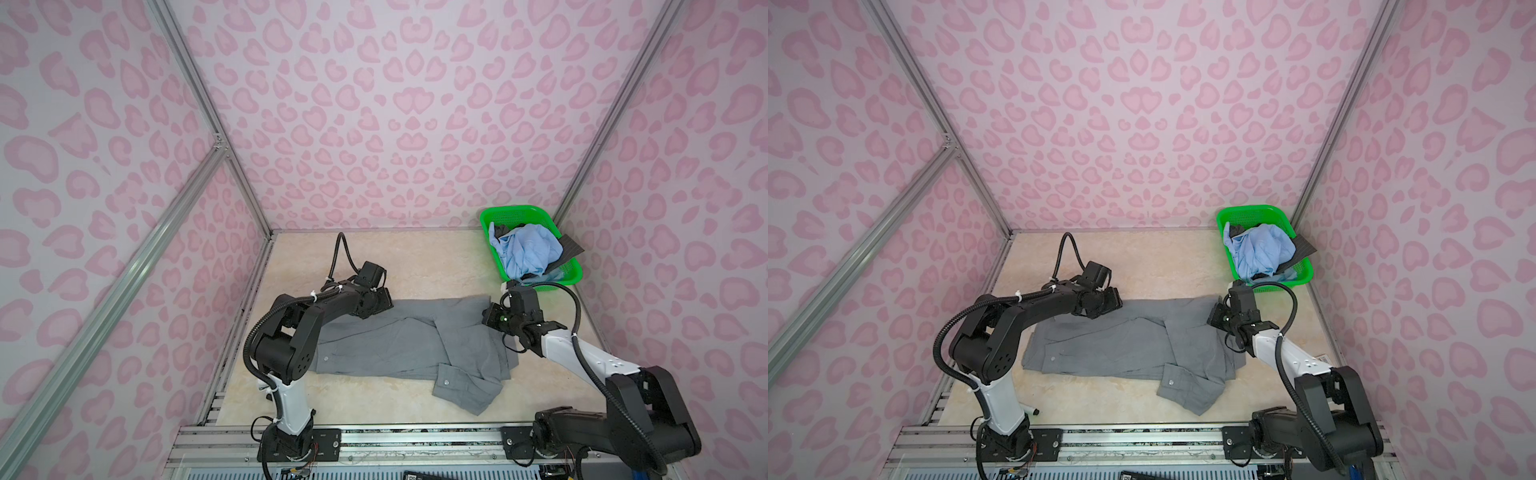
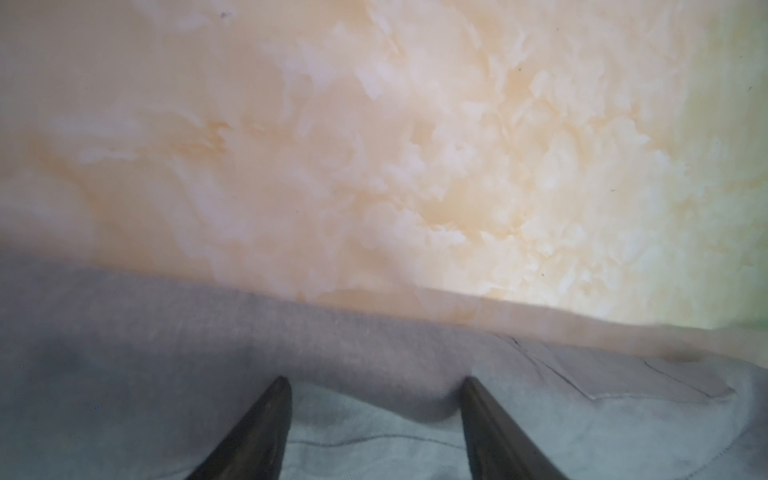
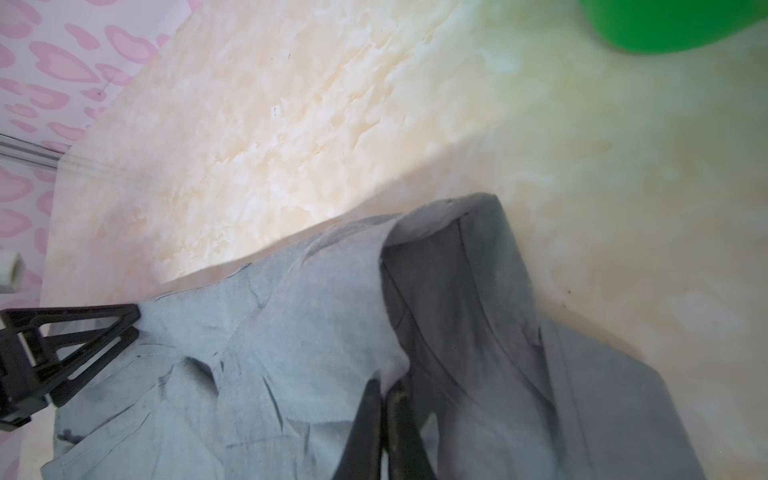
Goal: Fold and stack the long sleeve shirts
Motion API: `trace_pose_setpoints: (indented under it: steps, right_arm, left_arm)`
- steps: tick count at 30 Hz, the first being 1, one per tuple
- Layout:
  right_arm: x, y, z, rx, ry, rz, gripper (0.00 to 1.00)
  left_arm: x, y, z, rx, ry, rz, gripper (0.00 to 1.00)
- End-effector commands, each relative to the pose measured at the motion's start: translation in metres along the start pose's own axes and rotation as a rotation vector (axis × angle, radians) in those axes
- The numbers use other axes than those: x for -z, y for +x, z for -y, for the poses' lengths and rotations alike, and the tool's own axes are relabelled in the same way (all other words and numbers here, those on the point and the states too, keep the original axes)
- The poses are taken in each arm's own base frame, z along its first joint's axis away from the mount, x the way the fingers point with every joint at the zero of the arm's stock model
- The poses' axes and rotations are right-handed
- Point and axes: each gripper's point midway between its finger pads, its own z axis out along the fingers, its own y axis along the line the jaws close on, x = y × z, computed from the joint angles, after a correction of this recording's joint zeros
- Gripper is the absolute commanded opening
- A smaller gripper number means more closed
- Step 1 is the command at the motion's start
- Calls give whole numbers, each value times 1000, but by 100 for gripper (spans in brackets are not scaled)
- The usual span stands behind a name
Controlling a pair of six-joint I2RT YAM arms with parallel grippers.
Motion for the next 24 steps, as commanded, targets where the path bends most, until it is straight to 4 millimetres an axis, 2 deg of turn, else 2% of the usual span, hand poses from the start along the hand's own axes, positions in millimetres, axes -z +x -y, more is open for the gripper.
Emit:
trace_pose_setpoints:
  steps: [1,5,8,10,11,13,16,20,22,24]
  right_arm:
    - [10,20,8,-38,12,-46,0]
    - [19,46,17,-76,23,-109,0]
    - [20,66,35,-105,94,-139,0]
    - [16,73,55,-148,161,-144,1]
    - [15,75,61,-175,176,-157,5]
    - [10,73,55,-182,143,-190,7]
    - [16,52,40,-135,159,-233,11]
    - [43,0,6,-88,93,-87,32]
    - [54,-18,-7,-78,70,-38,35]
    - [55,-30,-22,-52,44,-15,35]
  left_arm:
    - [-5,16,-17,17,-58,-61,67]
    - [-4,16,-17,20,-56,-60,67]
    - [-5,16,-17,22,-56,-64,67]
    - [-5,17,-18,24,-55,-67,67]
    - [-5,16,-19,23,-54,-68,68]
    - [-4,17,-20,22,-56,-69,67]
    - [-2,17,-23,21,-61,-71,67]
    - [-1,16,-22,23,-56,-77,68]
    - [-1,16,-21,25,-52,-79,68]
    - [-1,16,-22,23,-51,-81,68]
